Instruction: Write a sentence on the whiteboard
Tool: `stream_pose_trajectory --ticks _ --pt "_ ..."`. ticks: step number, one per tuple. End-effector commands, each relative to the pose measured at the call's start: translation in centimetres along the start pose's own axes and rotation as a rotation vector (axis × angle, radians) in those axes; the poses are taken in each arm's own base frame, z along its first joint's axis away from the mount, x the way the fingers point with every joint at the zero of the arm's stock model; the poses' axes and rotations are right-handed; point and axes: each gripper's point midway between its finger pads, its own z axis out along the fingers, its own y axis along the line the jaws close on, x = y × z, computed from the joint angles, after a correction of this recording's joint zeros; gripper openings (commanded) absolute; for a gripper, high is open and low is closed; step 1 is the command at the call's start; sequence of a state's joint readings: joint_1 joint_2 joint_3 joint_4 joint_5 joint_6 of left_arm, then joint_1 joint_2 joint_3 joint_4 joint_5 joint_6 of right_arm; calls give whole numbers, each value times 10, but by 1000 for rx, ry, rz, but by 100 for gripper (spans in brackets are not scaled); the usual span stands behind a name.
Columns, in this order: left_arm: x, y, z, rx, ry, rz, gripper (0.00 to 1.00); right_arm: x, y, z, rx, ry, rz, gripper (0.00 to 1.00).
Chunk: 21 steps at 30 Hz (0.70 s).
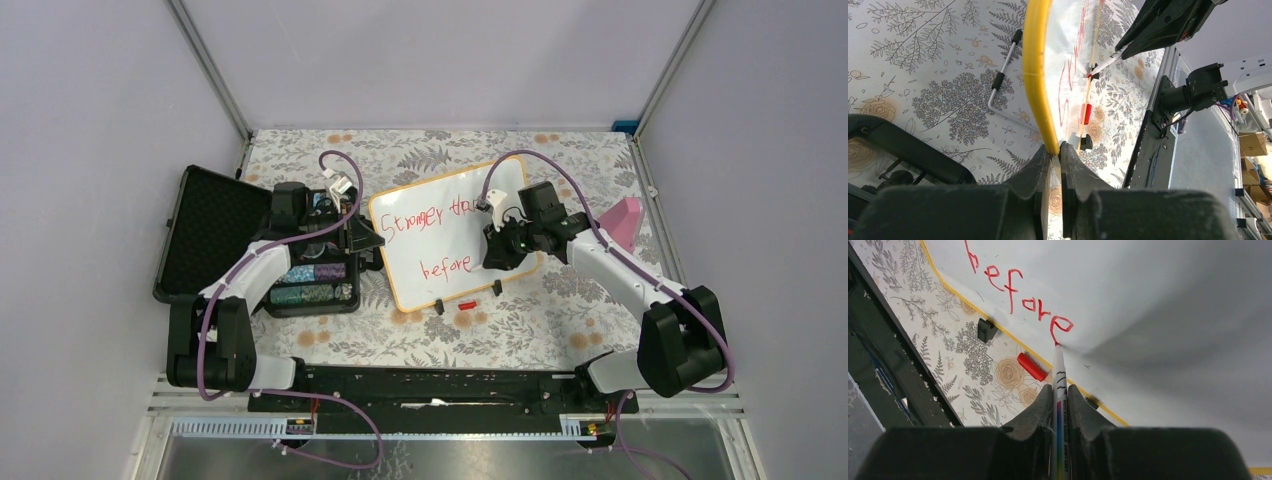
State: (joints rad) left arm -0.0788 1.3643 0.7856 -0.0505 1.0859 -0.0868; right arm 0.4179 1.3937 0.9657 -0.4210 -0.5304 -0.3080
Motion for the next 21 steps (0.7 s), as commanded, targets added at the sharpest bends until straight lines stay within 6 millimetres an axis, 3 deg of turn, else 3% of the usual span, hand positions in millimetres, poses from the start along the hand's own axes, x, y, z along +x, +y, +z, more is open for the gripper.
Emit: stream_pose_trajectory --ticks 1,11,21 --pt "-5 6 2 -17 -4 74 0 -13 -26 -11 135 -29 -55 0" --pt "-4 6 2 -17 -2 73 0 -25 -31 -22 154 -73 -44 0" --pt "-5 6 2 -14 -2 74 0 -30 -4 -31 35 -93 -64 0"
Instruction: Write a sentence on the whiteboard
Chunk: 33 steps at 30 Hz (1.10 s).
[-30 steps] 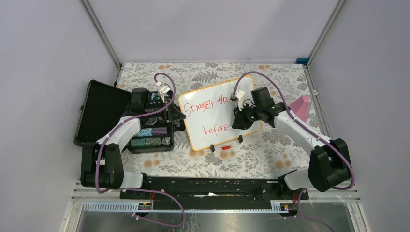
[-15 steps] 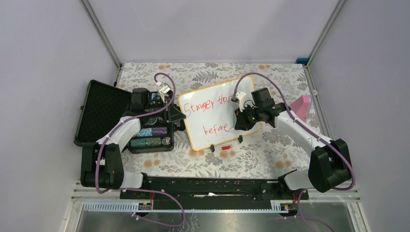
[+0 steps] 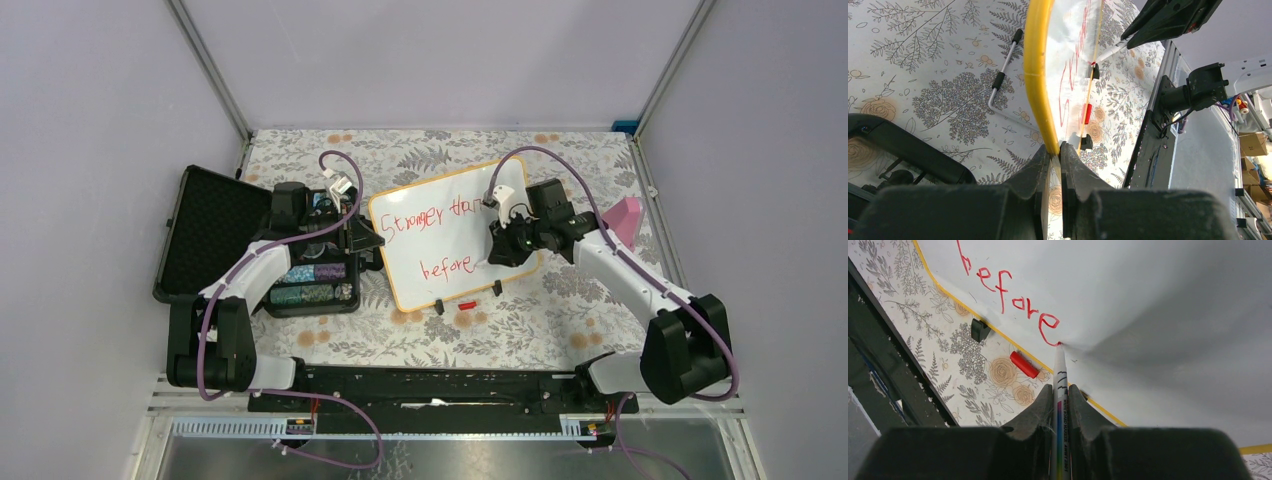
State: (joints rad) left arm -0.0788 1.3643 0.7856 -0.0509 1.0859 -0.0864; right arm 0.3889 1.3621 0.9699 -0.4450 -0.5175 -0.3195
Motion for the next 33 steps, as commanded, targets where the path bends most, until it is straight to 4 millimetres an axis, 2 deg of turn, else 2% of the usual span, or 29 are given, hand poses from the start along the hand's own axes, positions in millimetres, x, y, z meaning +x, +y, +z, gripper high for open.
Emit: stream_pose_trajectory --ticks 1,7,20,33 --pt "-5 6 2 -14 -2 74 0 -28 4 -19 -2 -80 -67 0" --pt "-5 5 2 -11 -2 75 0 -23 5 -21 0 -72 -66 0" --pt "-6 4 2 -12 -4 77 0 -21 -17 -14 71 -54 -45 0" --pt "-6 5 2 -16 -1 77 0 -16 -23 -9 87 -35 -37 0"
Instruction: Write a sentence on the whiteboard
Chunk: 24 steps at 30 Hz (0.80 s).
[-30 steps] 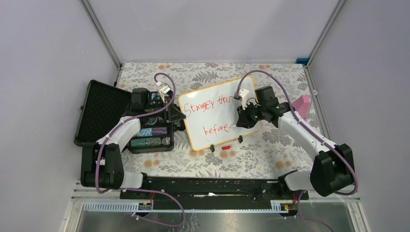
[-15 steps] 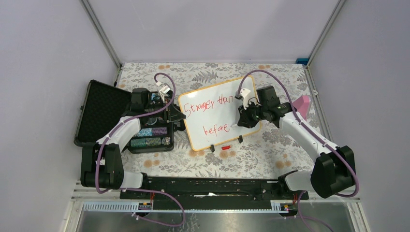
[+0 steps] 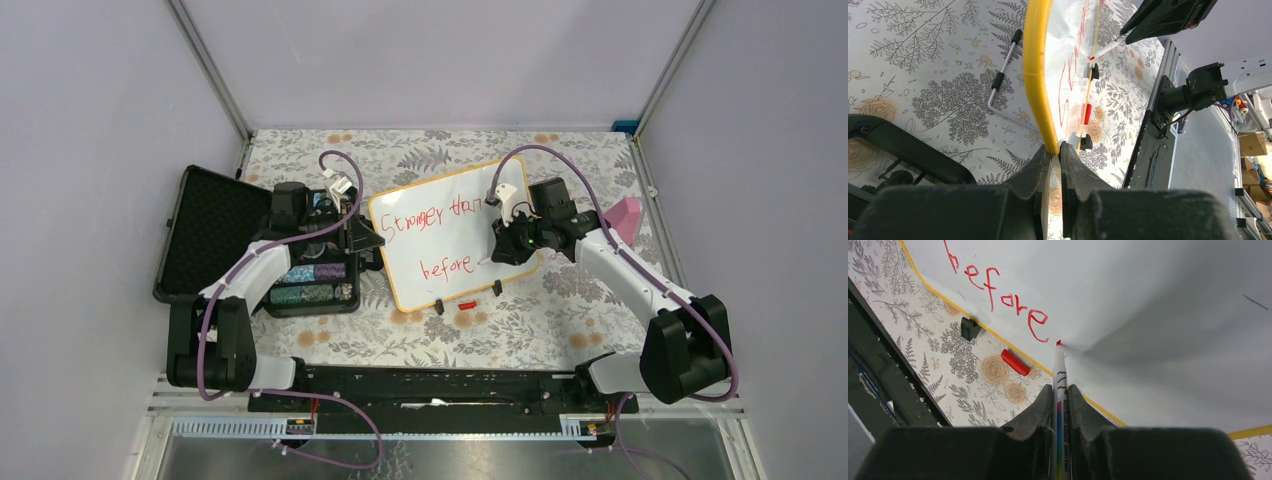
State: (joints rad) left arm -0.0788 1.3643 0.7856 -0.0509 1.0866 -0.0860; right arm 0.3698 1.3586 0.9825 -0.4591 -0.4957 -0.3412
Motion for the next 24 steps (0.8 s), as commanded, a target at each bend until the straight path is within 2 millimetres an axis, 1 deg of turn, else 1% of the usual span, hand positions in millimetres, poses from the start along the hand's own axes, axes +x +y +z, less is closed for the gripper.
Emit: stream_pose_trajectory --ticks 1,4,8,11,14,16,19,24 --pt "-6 6 2 -17 -1 76 0 -14 -12 -4 45 -34 -29 0" --pt "-6 5 2 -16 -1 76 0 -13 -4 -8 8 -34 -31 0" --pt "-6 5 2 -17 -1 76 0 -20 13 -17 -59 -62 -36 0" --pt "-9 4 1 -21 -2 83 0 -29 26 -25 -103 -90 -38 0" --pt "-11 3 0 -25 1 83 3 -40 35 -36 -132 -123 -35 0" --pt "-12 2 -1 -27 1 82 9 -44 41 -41 -152 -136 -31 0" --pt "-15 2 -2 -34 1 105 25 -51 48 -47 -174 -157 -25 0" --pt "-20 1 -10 -43 -6 96 44 -61 60 -55 -225 -188 -3 0"
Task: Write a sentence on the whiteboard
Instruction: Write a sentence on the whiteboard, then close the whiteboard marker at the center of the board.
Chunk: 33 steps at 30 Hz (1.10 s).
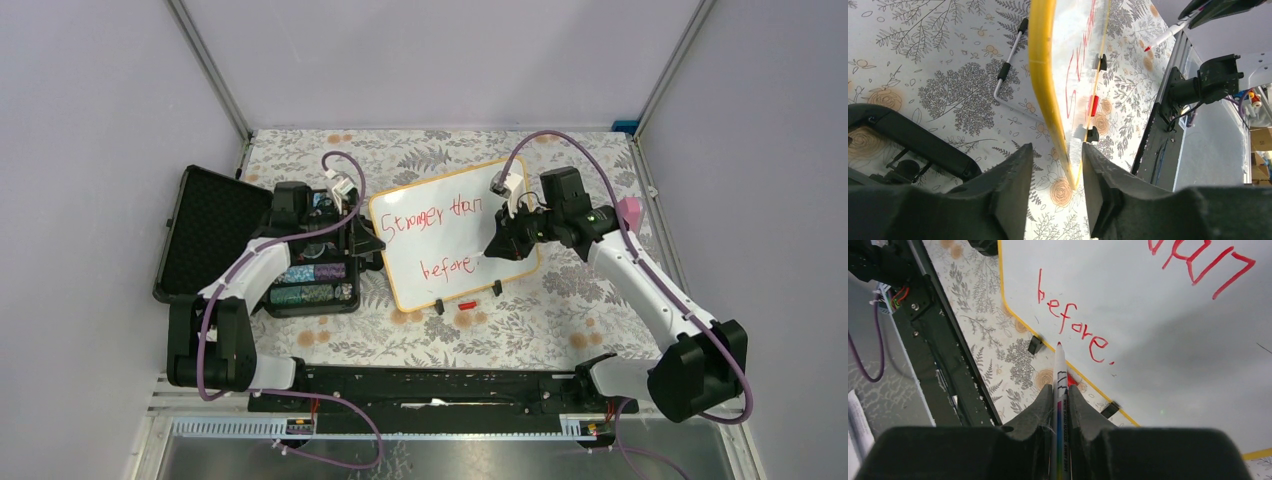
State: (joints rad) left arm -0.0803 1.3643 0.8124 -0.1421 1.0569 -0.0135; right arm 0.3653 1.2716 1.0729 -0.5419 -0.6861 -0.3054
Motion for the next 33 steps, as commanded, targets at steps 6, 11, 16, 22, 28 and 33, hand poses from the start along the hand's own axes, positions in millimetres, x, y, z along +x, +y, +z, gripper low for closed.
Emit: stream_pose_trajectory --ticks 6,11,16,22,28,33 --pt "-35 0 -27 -51 -69 88 58 -37 34 -18 -124 -104 46 0" --pt "-52 3 -56 -110 -112 116 64 -39 37 -20 -130 -118 65 0" --pt "-72 -8 -77 -172 -141 212 66 -43 34 -22 -103 -136 84 0" --pt "-85 -27 -90 -225 -120 318 65 -50 9 -34 -26 -187 143 0" --pt "-89 -52 -86 -225 -79 410 65 -53 -12 -51 42 -229 193 0" --pt "-74 -67 -65 -201 -8 463 64 -49 -29 -65 93 -263 233 0"
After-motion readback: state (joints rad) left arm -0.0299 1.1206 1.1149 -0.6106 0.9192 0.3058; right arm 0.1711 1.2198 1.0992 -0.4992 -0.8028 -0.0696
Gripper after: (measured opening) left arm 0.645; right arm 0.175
